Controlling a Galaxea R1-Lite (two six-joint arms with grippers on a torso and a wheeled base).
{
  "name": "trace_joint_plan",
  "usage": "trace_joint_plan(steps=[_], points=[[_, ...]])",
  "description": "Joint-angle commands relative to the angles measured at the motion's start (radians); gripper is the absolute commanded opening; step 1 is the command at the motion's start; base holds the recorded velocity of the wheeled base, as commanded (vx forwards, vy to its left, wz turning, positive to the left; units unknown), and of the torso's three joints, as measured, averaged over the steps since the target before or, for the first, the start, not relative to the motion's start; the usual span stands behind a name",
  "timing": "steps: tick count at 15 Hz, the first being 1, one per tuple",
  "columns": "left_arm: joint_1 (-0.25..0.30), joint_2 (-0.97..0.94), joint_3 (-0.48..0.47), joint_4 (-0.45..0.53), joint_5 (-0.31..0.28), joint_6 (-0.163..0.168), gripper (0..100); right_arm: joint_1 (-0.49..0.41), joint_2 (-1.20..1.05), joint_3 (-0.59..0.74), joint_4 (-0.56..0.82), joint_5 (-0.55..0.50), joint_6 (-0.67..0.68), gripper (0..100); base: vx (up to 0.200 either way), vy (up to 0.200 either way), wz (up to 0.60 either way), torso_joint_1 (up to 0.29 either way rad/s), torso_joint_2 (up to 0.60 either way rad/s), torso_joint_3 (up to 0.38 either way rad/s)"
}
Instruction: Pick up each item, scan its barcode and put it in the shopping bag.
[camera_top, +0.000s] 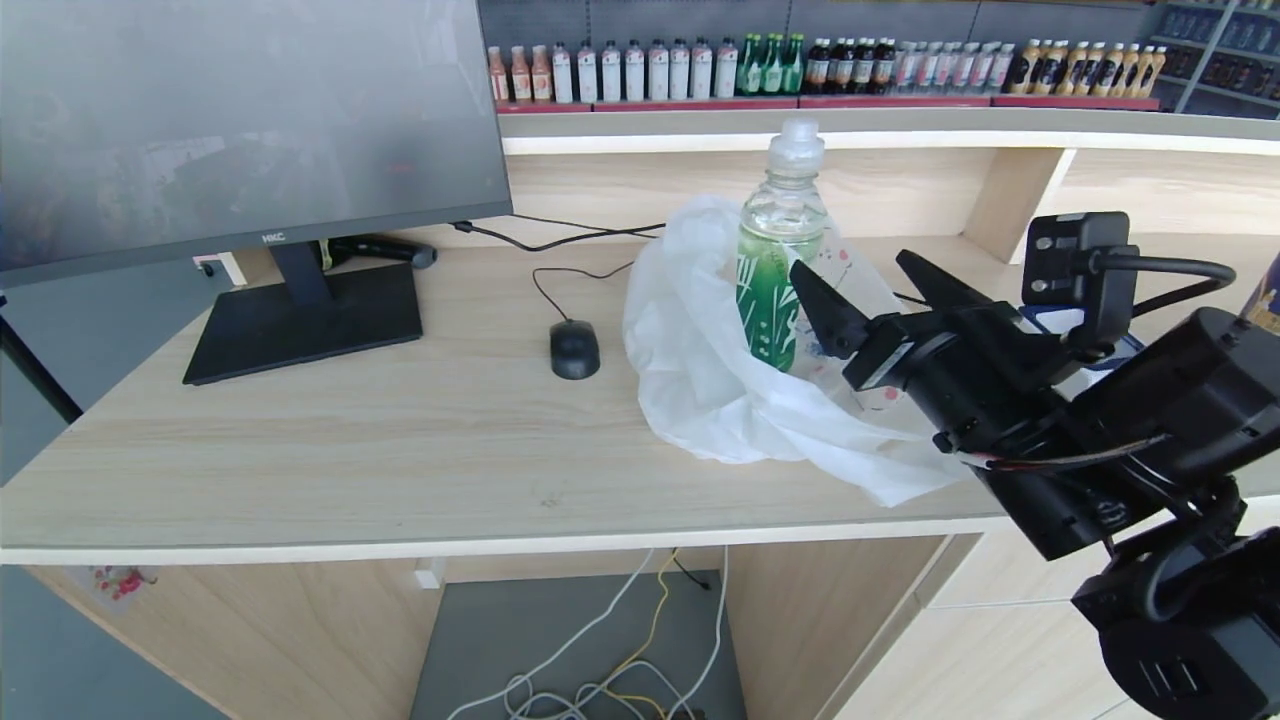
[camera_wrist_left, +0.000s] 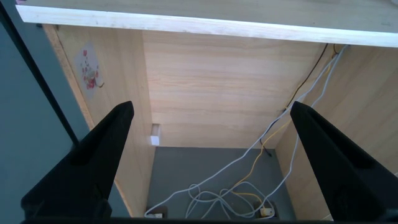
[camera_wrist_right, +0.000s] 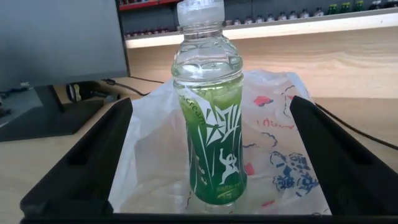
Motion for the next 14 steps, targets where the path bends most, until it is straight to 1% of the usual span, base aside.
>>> trace_joint_plan(steps=[1,4,7,9,11,12,14], points=[[0.000,0.000,0.000,0.000,0.000,0.000,100,-0.013,0.014,-0.022,-0.003,0.019,-0.002,100,0.000,0.000,0.00,0.000,0.00,0.000],[0.002,0.000,0.000,0.000,0.000,-0.003,100,-0.010,0.019,-0.027,-0.003,0.021,0.001,100,-0.200,0.000,0.00,0.001,0.00,0.002],[0.000,0.000,0.000,0.000,0.000,0.002,100,-0.014,0.007,-0.017,-0.003,0.021,0.003,100,0.000,0.000,0.00,0.000,0.00,0.000],[0.002,0.000,0.000,0.000,0.000,-0.010,100,-0.013,0.013,-0.017,-0.003,0.021,0.017,100,0.000,0.000,0.00,0.000,0.00,0.000],[0.002,0.000,0.000,0.000,0.000,-0.010,100,-0.021,0.008,-0.016,-0.003,0.021,0.020,100,0.000,-0.200,0.00,0.022,0.01,0.000],[0.002,0.000,0.000,0.000,0.000,-0.010,100,-0.057,0.000,-0.010,-0.003,0.019,0.027,100,0.000,-0.200,0.00,-0.002,-0.01,0.002],[0.002,0.000,0.000,0.000,0.000,-0.010,100,-0.074,-0.013,0.007,-0.003,0.019,0.030,100,0.000,-0.200,0.00,0.012,0.01,0.000]])
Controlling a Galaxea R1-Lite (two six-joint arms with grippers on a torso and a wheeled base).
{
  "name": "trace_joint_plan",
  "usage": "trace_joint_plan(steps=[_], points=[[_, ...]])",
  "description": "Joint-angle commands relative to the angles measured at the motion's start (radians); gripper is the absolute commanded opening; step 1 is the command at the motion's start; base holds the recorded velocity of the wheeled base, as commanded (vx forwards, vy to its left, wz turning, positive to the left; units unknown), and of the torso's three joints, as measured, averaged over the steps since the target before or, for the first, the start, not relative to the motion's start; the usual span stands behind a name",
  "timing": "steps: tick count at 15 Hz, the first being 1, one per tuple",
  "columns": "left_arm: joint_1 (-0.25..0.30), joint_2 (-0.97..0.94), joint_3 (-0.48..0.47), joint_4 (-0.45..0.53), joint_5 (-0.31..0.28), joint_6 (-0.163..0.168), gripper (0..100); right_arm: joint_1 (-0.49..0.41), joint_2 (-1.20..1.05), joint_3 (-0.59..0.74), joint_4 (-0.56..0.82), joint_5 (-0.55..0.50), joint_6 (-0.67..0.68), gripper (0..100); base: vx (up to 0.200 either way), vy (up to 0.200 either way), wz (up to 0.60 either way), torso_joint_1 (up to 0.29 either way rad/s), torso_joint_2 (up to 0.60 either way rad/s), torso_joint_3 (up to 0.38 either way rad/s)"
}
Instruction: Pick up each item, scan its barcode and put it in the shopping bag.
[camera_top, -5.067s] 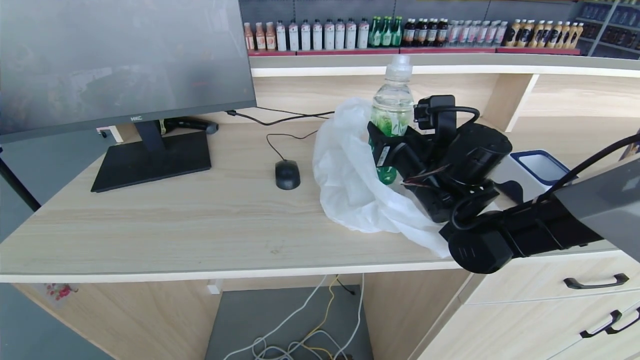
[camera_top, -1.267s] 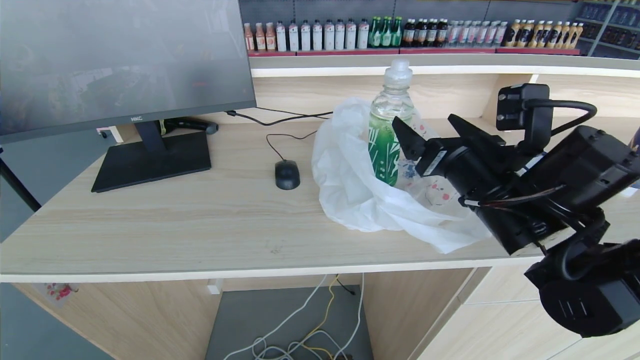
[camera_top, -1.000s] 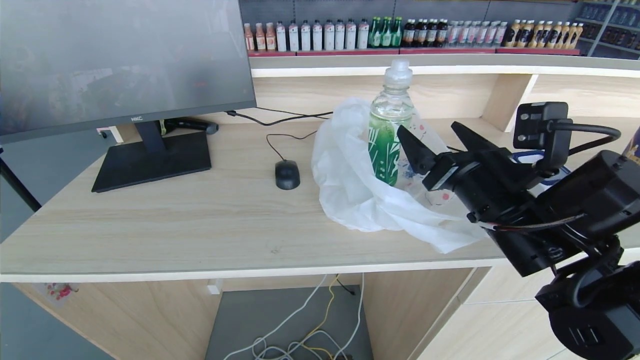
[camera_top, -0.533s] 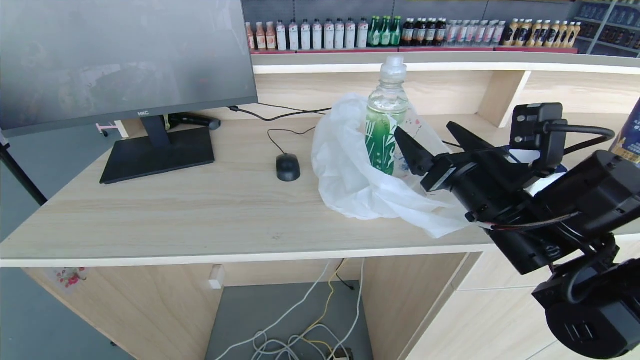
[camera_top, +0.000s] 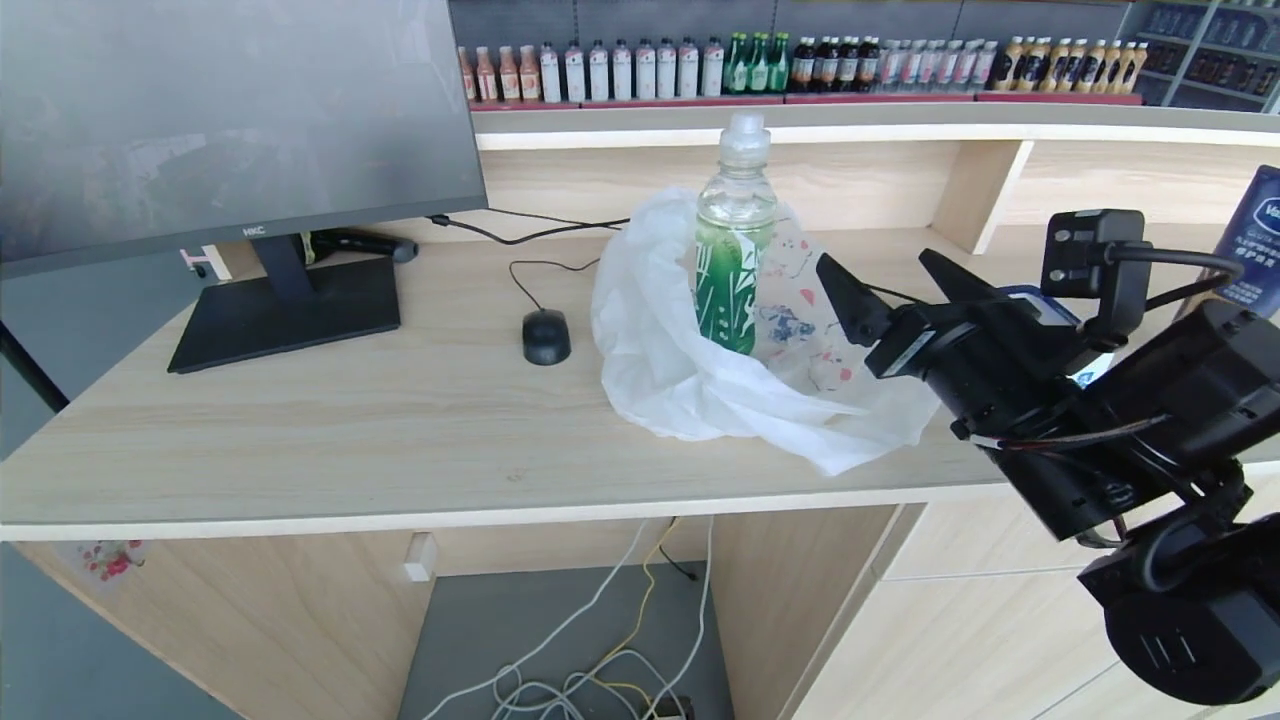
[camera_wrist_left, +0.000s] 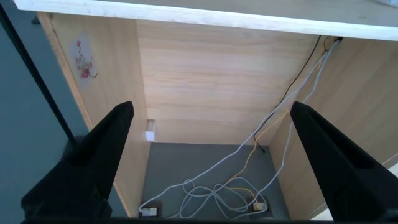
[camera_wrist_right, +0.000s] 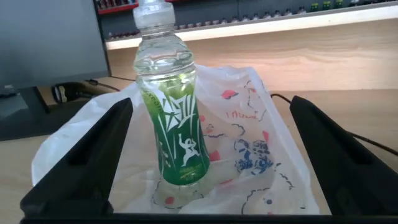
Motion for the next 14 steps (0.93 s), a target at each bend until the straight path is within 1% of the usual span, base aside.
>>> trace_joint_plan(steps=[1,4,6,11,14], points=[[0.000,0.000,0.000,0.000,0.000,0.000,100,-0.009,-0.020,0.015,-0.004,0.004,0.001,100,0.000,-0.200,0.00,0.007,0.02,0.002],[0.000,0.000,0.000,0.000,0.000,0.000,100,-0.008,-0.054,0.033,-0.004,0.002,0.001,100,0.000,-0.200,0.00,-0.002,0.00,0.002],[0.000,0.000,0.000,0.000,0.000,-0.002,100,-0.005,-0.091,0.073,-0.004,0.002,-0.001,100,0.000,-0.200,0.00,0.012,0.01,0.005],[0.000,0.000,0.000,0.000,0.000,-0.002,100,-0.005,-0.097,0.069,-0.004,0.004,-0.001,100,0.000,-0.200,0.00,0.005,0.00,0.001],[0.000,0.000,0.000,0.000,0.000,-0.002,100,-0.005,-0.115,0.102,-0.004,0.004,0.001,100,0.000,-0.200,0.00,0.005,0.00,0.004]])
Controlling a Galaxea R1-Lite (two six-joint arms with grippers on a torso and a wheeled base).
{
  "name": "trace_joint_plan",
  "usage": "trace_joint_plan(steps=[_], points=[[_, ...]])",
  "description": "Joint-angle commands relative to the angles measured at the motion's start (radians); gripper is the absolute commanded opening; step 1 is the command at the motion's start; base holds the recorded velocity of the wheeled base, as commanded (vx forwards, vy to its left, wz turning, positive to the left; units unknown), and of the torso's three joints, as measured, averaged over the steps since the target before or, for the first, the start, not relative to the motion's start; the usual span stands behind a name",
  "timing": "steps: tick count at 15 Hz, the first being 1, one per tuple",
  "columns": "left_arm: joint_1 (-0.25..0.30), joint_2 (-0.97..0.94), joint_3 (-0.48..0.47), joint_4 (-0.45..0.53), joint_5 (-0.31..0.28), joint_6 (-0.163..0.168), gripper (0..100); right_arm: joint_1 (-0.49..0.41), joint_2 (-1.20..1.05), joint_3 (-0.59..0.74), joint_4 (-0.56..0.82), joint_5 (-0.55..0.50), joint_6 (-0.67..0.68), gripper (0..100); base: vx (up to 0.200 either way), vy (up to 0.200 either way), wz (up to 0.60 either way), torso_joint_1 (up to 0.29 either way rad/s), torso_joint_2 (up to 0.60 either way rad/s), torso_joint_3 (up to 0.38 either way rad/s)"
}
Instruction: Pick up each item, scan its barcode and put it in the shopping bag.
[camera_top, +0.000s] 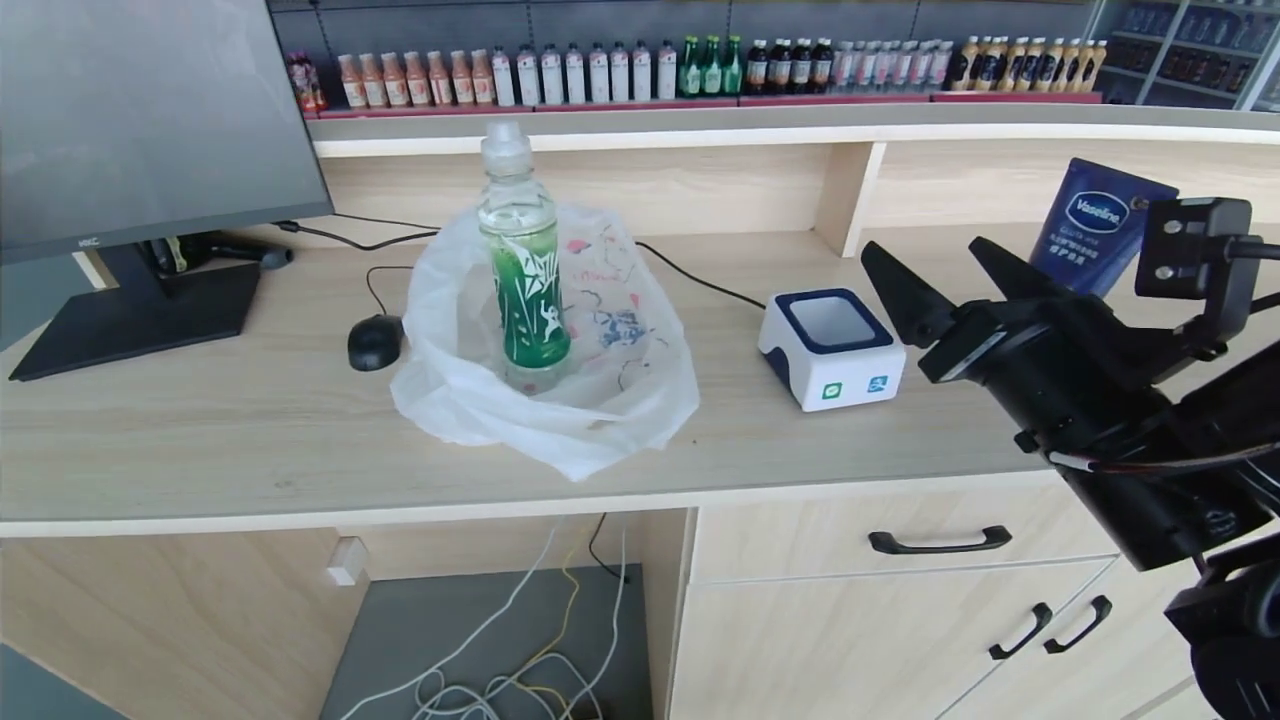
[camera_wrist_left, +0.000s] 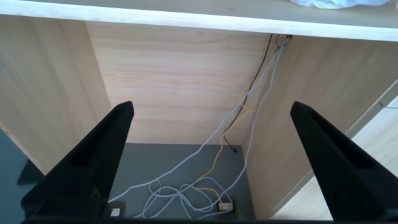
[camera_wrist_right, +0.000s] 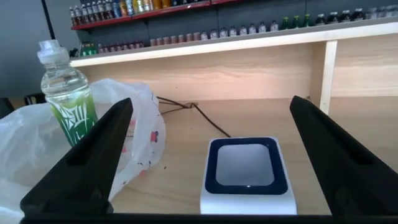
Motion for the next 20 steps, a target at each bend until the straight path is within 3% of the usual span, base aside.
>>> trace_joint_plan(steps=[1,4,7,14,20], points=[[0.000,0.000,0.000,0.000,0.000,-0.002,100,0.001,-0.009,0.021,-0.001,0.000,0.000,100,0.000,-0.200,0.00,0.002,0.00,0.002],[0.000,0.000,0.000,0.000,0.000,-0.002,100,0.002,-0.002,0.034,-0.001,-0.001,0.000,100,0.000,-0.200,0.00,0.001,0.00,0.004],[0.000,0.000,0.000,0.000,0.000,-0.002,100,0.025,-0.018,0.142,-0.001,0.000,0.000,100,0.000,-0.200,0.00,0.002,0.01,0.002],[0.000,0.000,0.000,0.000,0.000,0.002,100,0.024,-0.005,0.123,-0.001,-0.001,-0.009,100,0.000,-0.200,0.00,0.001,0.00,0.004],[0.000,0.000,0.000,0.000,0.000,0.007,100,0.001,0.015,0.018,0.036,0.008,-0.024,100,0.000,0.000,0.00,0.000,0.00,0.000]])
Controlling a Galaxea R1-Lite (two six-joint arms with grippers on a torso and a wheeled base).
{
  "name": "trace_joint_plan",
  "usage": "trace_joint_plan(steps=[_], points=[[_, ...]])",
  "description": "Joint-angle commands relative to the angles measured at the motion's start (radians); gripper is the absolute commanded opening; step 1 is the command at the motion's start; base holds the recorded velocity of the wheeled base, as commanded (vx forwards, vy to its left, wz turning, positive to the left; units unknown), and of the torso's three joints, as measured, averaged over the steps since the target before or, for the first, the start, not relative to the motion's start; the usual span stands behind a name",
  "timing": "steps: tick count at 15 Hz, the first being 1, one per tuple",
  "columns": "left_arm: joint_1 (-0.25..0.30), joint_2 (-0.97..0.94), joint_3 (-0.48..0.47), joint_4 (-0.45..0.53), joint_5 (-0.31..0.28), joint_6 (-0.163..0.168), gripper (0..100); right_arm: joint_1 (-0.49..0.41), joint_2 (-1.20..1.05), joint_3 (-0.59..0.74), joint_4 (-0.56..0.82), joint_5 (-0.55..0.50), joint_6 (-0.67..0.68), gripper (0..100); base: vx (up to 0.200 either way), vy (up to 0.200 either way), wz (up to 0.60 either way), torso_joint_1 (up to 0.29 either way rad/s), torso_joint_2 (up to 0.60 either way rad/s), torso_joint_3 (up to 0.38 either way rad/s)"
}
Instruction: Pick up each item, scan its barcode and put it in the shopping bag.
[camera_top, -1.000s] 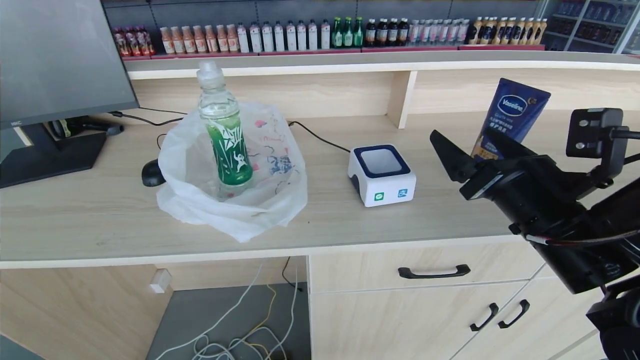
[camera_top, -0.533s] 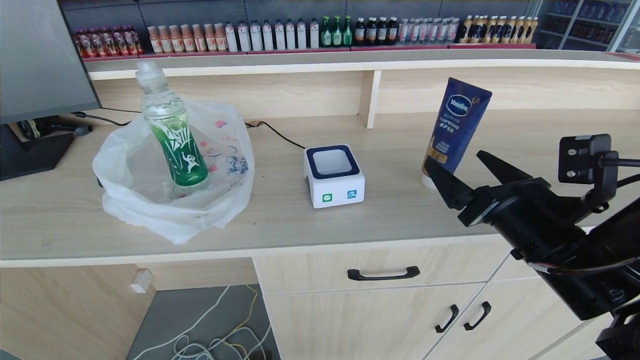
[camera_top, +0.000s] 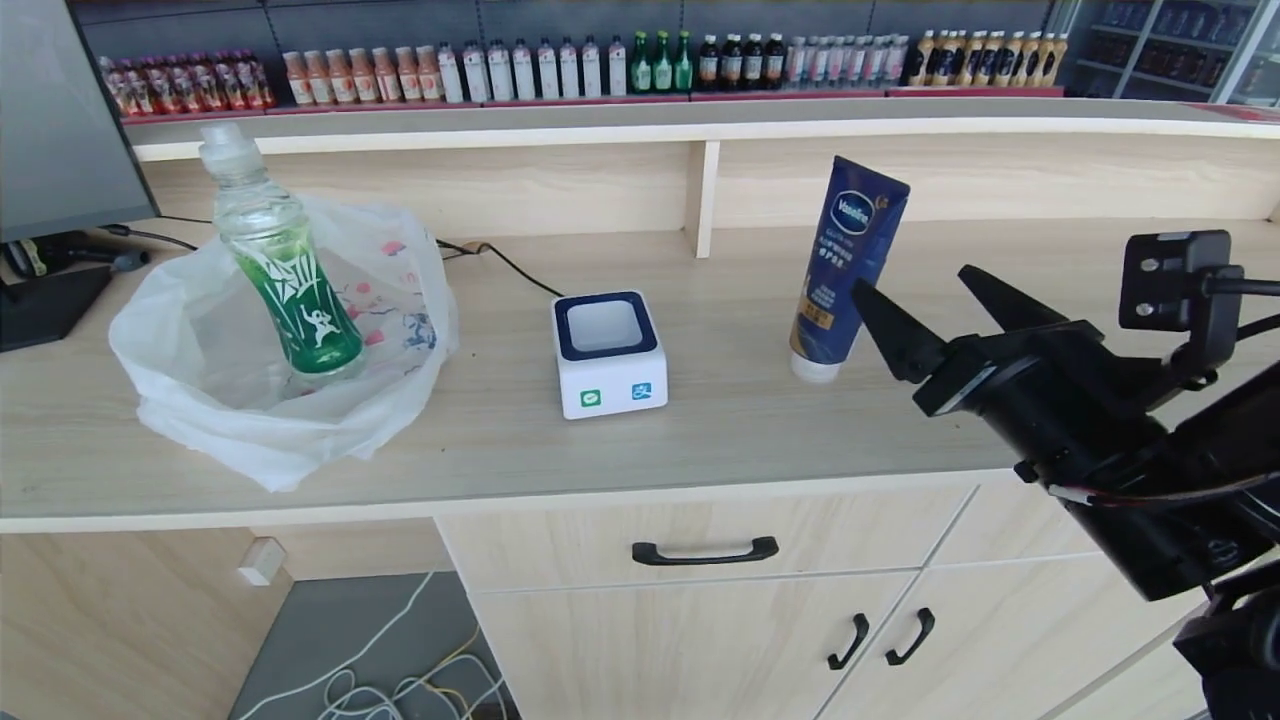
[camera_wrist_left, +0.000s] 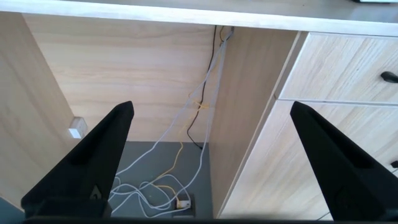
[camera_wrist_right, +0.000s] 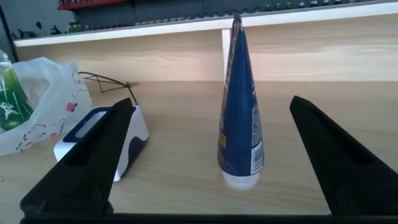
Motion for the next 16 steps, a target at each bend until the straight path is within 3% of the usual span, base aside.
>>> trace_joint_plan(steps=[1,7,16], points=[[0.000,0.000,0.000,0.000,0.000,0.000,100,-0.003,0.021,-0.069,0.071,0.002,-0.002,100,0.000,0.000,0.00,0.000,0.00,0.000],[0.000,0.000,0.000,0.000,0.000,0.000,100,-0.030,0.079,-0.329,0.289,0.000,-0.002,100,0.000,0.000,0.00,0.000,0.00,0.000],[-0.001,0.000,0.000,0.000,0.000,0.000,100,-0.035,0.116,-0.336,0.318,0.008,0.003,100,0.000,0.000,0.00,0.000,0.00,0.000]])
